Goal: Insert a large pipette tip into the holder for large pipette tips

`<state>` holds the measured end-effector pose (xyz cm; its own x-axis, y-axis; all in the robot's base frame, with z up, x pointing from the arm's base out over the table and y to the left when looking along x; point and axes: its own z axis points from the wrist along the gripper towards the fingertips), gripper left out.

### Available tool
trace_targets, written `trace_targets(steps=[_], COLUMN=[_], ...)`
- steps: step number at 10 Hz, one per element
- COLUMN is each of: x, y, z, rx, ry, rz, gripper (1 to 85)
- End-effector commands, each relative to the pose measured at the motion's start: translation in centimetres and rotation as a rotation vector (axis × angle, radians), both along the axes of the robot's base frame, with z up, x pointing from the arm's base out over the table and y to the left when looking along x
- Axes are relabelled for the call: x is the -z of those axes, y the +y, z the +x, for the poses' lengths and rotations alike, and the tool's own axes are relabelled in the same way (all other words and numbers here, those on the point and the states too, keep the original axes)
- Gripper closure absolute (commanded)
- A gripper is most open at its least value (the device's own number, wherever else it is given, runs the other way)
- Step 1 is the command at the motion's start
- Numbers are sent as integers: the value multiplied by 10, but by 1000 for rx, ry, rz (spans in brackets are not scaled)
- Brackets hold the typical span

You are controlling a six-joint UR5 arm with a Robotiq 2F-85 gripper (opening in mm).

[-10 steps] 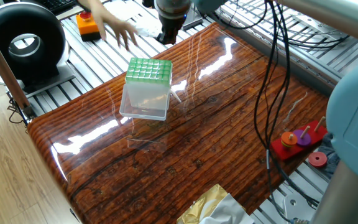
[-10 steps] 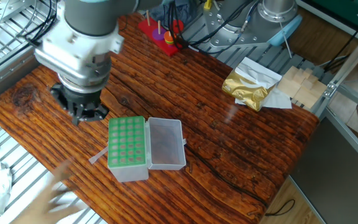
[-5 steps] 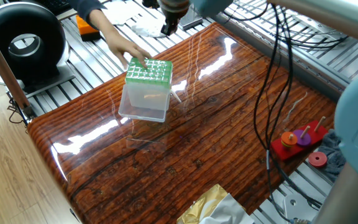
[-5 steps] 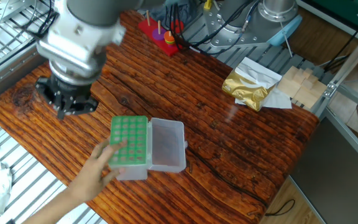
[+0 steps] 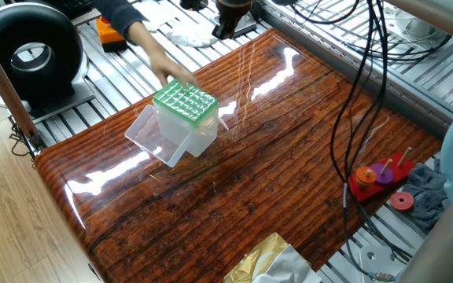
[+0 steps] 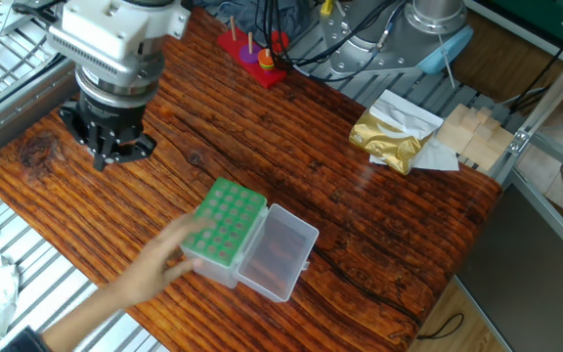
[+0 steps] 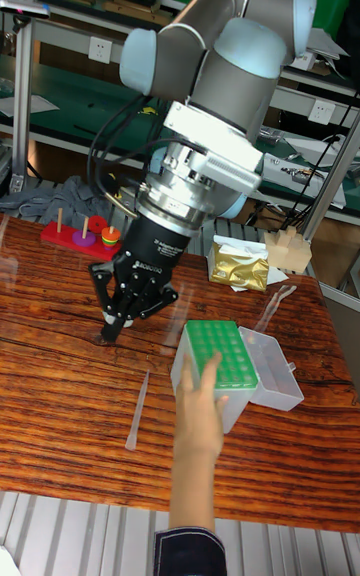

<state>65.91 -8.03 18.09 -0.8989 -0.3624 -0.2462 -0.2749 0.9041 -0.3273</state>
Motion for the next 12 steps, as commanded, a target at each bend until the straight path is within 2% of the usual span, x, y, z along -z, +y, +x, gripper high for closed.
trace_targets(steps=[1,3,5,8,9,11,12], x=[-8,-13,-13,-18,-20,-16,-16], y=[-8,-13,-8,-13,-18,-11,-13], z=[-2,-6,-3,-2,1,-2,-2], rx=[-1,9,18,32,26,13,-1], ry=[-22,-23,-40,-58,-70,-54,-49], rz=[1,-14,11,-3,-23,8,-6], gripper=[847,847,847,847,847,847,847])
